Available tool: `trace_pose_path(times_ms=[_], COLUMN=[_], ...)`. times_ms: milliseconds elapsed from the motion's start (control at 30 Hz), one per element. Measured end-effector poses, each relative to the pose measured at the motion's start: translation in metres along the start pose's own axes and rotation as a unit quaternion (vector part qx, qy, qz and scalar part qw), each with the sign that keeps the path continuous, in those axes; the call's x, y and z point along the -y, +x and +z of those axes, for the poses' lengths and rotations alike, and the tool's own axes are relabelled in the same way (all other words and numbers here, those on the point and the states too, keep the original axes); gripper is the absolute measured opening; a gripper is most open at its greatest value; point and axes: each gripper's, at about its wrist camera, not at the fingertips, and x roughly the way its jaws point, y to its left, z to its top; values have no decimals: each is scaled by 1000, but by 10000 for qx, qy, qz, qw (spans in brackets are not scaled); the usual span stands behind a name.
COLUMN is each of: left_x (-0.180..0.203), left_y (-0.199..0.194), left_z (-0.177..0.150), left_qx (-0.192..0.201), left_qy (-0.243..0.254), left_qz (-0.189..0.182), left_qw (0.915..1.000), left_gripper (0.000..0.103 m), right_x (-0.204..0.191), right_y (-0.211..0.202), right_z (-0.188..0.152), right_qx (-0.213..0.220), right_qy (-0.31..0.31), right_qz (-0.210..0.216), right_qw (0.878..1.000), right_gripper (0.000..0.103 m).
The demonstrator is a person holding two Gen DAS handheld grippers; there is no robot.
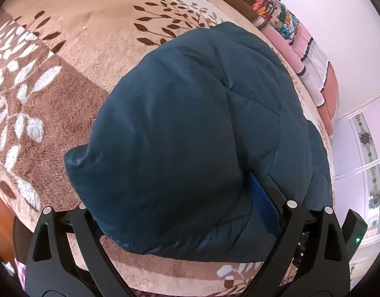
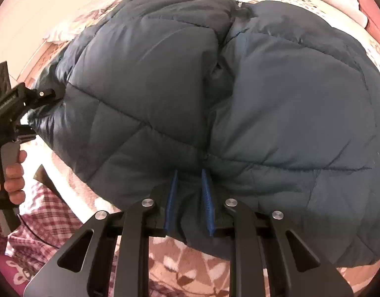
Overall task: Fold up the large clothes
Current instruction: 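Lift and fold the jacket with the right tool while the left tool hovers open, then close the left tool on the jacket bundle while the right tool holds the collar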
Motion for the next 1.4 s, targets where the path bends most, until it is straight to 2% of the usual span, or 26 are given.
trace_pose_path(times_ms=[100,267,333,400,500,600,833,1133,1300,1400], left_x=[-1,-14,-15,-11,-5,1,2,18,48,75], left_y=[2,7,7,5,-2,-8,-19,-39,-59,-72], left_z=[0,3,4,5,6,5,1,2,-2,-5], left_qx=[-26,-45,37,142,295,414,597,838,1140,1388], left_qy=[-137,-731,-866,-759,-522,-333,14,444,1026,1611], left_qz=[-218,-724,-825,-809,-797,-729,-671,-549,-421,-205], left_qw=[9997,9947,9928,9937,9950,9959,9960,9940,9873,9769], left_gripper=[93,92,84,64,43,37,35,31,27,26], right_x=[1,0,2,4,8,13,29,35,37,39], right_y=[2,3,1,-2,-9,-18,-59,-51,-21,-16], right_z=[-1,-3,-4,-5,-7,-9,-18,-32,-39,-39], right_qx=[20,59,90,134,168,183,611,469,157,162], right_qy=[-3,106,158,223,351,478,816,960,926,1008], right_qz=[13,7,13,71,214,395,596,718,612,664], right_qw=[10000,9999,9998,9996,9990,9979,9930,9917,9937,9926], right_gripper=[22,22,22,22,22,22,22,22,22,22])
